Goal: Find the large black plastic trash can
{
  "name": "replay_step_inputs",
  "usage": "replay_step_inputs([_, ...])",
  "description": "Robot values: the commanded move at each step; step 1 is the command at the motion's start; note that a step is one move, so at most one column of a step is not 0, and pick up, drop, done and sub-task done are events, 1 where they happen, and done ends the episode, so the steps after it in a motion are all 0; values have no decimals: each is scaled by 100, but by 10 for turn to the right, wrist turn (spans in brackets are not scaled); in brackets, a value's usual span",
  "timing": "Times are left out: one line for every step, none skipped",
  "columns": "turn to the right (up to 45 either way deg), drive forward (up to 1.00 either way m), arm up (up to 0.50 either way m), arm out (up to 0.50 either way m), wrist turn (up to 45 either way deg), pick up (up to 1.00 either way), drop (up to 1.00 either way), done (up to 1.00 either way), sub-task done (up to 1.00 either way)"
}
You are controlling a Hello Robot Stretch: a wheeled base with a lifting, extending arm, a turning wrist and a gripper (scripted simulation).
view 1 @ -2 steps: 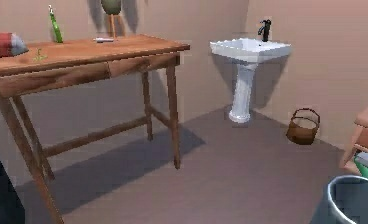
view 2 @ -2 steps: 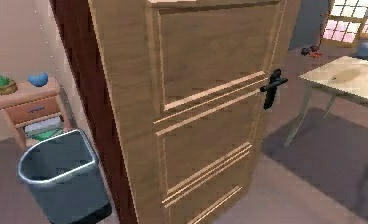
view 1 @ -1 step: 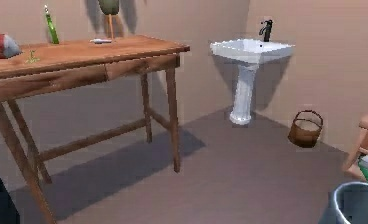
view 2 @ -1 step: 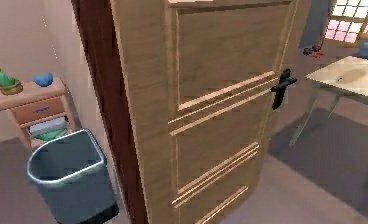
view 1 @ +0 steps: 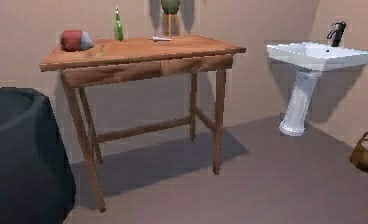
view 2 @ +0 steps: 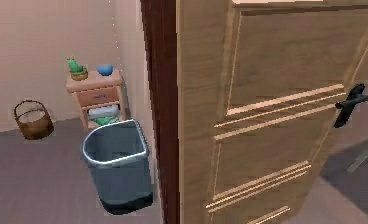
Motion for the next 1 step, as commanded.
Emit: replay_step_inputs([0,65,0,0,0,0,0,0,0])
